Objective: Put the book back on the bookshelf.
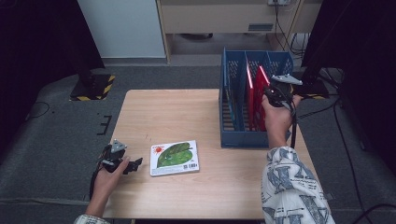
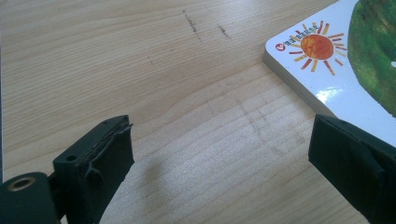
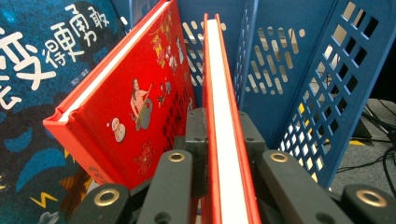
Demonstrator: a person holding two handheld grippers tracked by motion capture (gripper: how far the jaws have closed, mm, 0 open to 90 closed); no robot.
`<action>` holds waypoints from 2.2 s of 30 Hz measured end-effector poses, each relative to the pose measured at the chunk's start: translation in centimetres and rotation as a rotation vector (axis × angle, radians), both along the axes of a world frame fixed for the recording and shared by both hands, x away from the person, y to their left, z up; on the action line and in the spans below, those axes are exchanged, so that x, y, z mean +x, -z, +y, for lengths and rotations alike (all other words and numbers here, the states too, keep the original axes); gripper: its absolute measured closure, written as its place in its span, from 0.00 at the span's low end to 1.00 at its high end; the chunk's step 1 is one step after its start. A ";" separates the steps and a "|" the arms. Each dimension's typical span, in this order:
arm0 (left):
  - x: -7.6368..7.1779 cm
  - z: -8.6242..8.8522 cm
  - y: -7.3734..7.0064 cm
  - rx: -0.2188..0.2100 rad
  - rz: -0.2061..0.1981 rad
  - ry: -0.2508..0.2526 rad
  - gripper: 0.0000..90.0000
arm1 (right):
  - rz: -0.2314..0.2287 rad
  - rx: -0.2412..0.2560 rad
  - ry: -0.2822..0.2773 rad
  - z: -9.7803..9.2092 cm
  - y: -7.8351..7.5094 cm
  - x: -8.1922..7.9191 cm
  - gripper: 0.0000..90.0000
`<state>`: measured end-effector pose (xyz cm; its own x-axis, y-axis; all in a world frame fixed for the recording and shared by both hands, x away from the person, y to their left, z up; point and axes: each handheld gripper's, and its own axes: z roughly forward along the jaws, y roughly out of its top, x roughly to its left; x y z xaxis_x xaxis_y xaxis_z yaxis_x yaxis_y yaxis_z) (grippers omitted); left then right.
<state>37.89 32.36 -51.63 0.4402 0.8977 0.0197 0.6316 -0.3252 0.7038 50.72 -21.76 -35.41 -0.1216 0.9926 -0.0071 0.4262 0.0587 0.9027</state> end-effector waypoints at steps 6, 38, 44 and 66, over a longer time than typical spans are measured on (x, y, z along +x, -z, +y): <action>0.0 0.1 0.0 -0.004 -0.002 -0.004 0.06 | -0.002 -0.004 0.006 0.1 -0.1 0.5 0.88; 0.1 0.1 0.0 0.000 -0.005 -0.006 0.06 | -0.024 -0.018 0.022 0.9 -0.4 2.7 0.89; 0.1 0.0 0.0 0.002 -0.005 -0.003 0.06 | -0.025 -0.019 0.025 1.0 -0.3 3.3 0.89; 0.1 -0.1 0.0 0.003 -0.005 0.004 0.06 | -0.024 -0.041 0.023 1.8 0.3 4.3 0.88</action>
